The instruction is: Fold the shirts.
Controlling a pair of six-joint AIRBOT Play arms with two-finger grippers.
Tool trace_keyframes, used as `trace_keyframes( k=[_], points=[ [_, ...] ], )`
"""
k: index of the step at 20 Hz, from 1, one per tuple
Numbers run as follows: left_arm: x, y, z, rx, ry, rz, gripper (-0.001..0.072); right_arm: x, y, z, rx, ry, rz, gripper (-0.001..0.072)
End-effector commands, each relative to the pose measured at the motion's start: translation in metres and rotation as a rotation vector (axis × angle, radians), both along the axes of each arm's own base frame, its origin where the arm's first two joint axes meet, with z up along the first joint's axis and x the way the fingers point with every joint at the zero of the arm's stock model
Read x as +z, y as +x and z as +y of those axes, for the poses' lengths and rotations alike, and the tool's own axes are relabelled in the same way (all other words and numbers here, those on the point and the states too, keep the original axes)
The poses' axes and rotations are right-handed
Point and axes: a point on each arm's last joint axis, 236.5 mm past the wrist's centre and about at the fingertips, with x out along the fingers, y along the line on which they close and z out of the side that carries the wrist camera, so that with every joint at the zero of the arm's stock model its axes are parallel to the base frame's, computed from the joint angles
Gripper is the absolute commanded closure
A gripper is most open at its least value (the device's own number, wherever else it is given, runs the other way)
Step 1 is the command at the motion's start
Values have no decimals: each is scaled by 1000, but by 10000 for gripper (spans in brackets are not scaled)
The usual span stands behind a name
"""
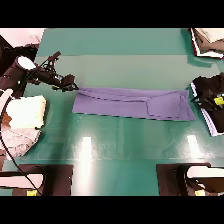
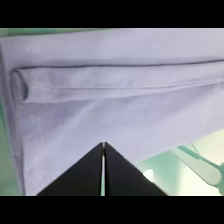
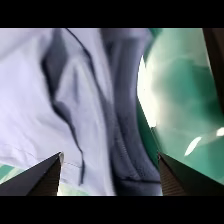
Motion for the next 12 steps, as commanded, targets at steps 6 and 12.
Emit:
trace_keyframes(
  k=[6, 12],
  points=[
    [6, -6, -10, -11, -51, 23, 680, -41, 15, 40, 100, 132, -15, 71],
    [5, -8, -10, -16, -52, 32, 680, -45, 20, 62, 182, 124, -24, 235]
  ],
)
